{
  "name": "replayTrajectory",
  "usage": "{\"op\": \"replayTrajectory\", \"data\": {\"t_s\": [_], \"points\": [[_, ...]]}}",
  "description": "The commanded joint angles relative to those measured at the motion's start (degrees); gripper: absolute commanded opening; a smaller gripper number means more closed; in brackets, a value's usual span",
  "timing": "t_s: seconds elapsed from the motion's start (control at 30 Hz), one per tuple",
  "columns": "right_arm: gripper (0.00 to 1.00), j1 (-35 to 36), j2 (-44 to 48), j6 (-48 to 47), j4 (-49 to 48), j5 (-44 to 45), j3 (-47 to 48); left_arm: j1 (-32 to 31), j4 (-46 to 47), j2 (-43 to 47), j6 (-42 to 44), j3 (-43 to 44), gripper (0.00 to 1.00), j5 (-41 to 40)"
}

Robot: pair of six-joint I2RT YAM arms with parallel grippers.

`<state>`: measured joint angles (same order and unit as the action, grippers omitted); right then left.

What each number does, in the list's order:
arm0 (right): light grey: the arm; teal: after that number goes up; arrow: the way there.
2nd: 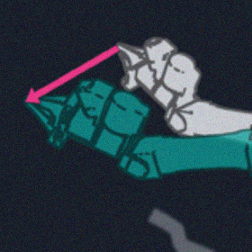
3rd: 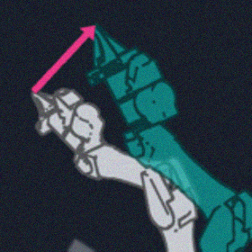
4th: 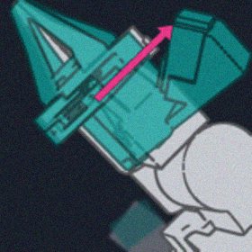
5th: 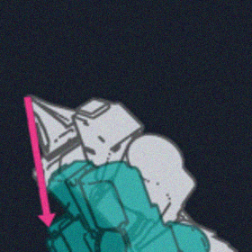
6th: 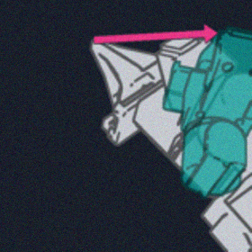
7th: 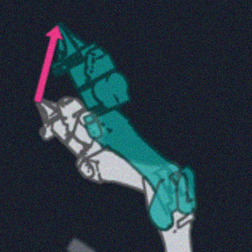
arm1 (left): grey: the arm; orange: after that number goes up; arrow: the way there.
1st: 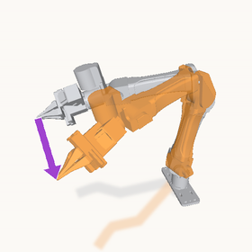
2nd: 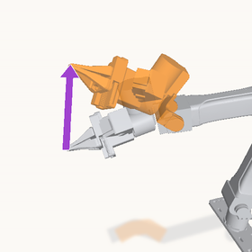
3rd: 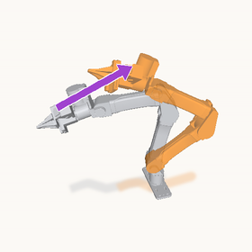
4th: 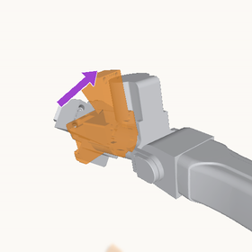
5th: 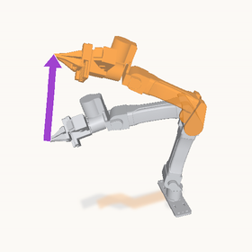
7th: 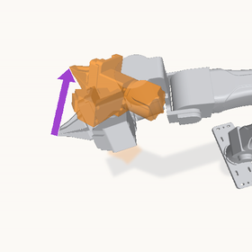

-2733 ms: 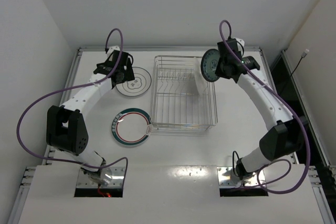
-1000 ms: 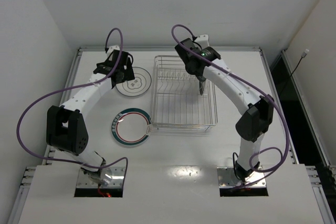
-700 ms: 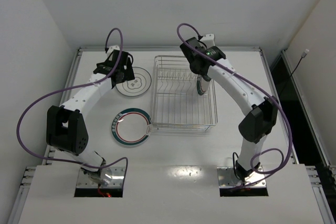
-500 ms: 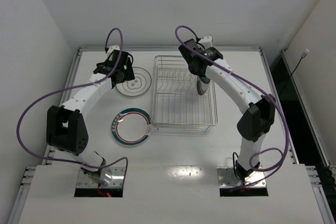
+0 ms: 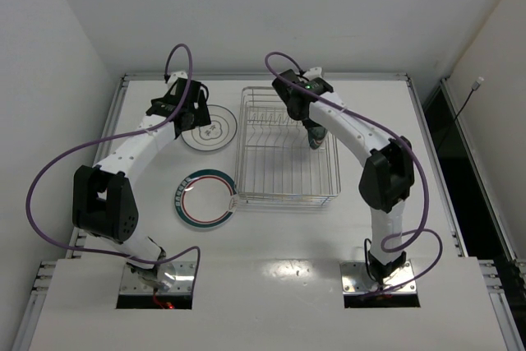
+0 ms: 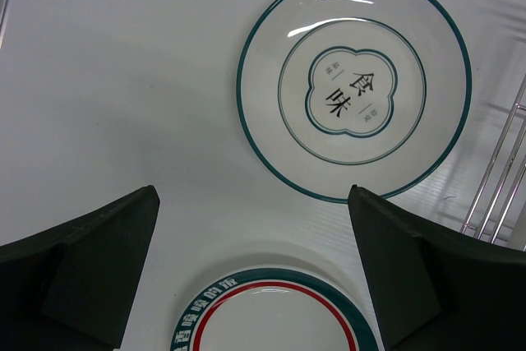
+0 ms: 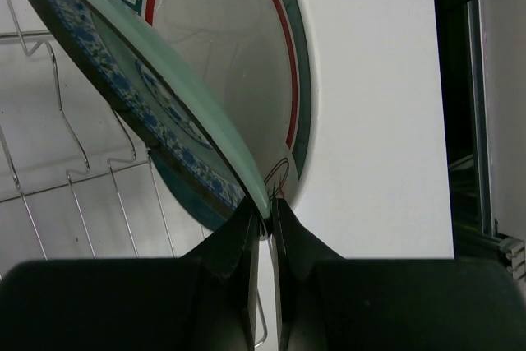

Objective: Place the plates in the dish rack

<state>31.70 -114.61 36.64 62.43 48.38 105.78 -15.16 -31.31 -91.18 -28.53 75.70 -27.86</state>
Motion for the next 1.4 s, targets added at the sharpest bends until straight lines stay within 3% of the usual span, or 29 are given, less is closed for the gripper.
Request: {"op": "replayTrajectory", "data": {"t_s": [0.0,0.33,0.53,0.83,1.1,1.37], "points": [[0.0,-0.59,-1.23,2.29,-1.7,-1.45,-0.04,0.22,0.2,0.12,0.23,2.35,1.0,-0.27],[0.0,-0.59,1.13,4.67,-2.23,-2.85,-2.51,0.22,0.2,0.12,0.23,2.35,1.0,-0.27],[0.0,-2.44,-1.31,4.67,4.88,-0.39,9.68,0.22,0.2,0.12,0.23,2.35,1.0,1.31],[0.0,-3.49,-7.03,7.13,9.99,0.14,17.09,0.22,0.2,1.26,0.23,1.73,1.0,1.84],[0.0,-2.79,-10.11,10.37,11.22,-1.01,15.87,0.22,1.25,3.11,0.23,-0.03,1.0,1.84],[0.0,0.29,-8.1,12.58,7.1,-8.47,6.31,0.22,1.25,3.11,0.23,-0.03,1.0,1.84]]}}
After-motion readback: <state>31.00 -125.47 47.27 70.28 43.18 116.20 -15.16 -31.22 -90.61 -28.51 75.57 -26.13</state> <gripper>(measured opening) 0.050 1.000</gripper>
